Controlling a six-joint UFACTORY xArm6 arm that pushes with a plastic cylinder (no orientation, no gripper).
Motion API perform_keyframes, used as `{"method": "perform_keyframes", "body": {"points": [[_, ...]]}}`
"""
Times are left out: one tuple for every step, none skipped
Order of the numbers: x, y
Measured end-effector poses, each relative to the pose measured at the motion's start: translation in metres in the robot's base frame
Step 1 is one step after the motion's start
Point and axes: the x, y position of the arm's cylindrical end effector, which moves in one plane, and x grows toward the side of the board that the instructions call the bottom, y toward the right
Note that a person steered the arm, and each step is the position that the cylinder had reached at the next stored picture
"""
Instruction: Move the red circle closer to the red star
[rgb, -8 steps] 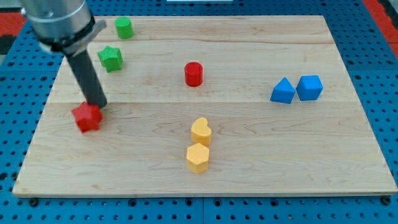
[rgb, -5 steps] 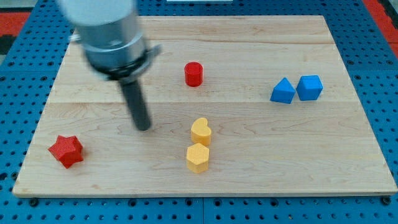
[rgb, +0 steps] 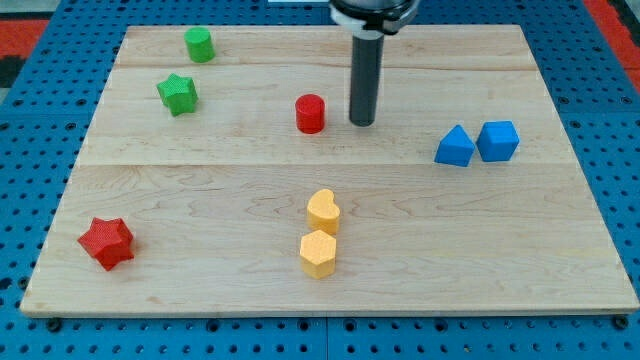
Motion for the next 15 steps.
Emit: {"method": "perform_keyframes", "body": {"points": [[-0.011, -0.046], [0.014, -0.075], [0.058, -0.089], [0.039, -0.066], [0.01, -0.054], [0.007, -0.091], [0.034, -0.117], [0.097, -0.121], [0.059, -0.077], [0.014, -0.072], [0.017, -0.128], [0.033, -0.184], [0.064, -0.201], [0.102, -0.216], [0.096, -0.219]]}}
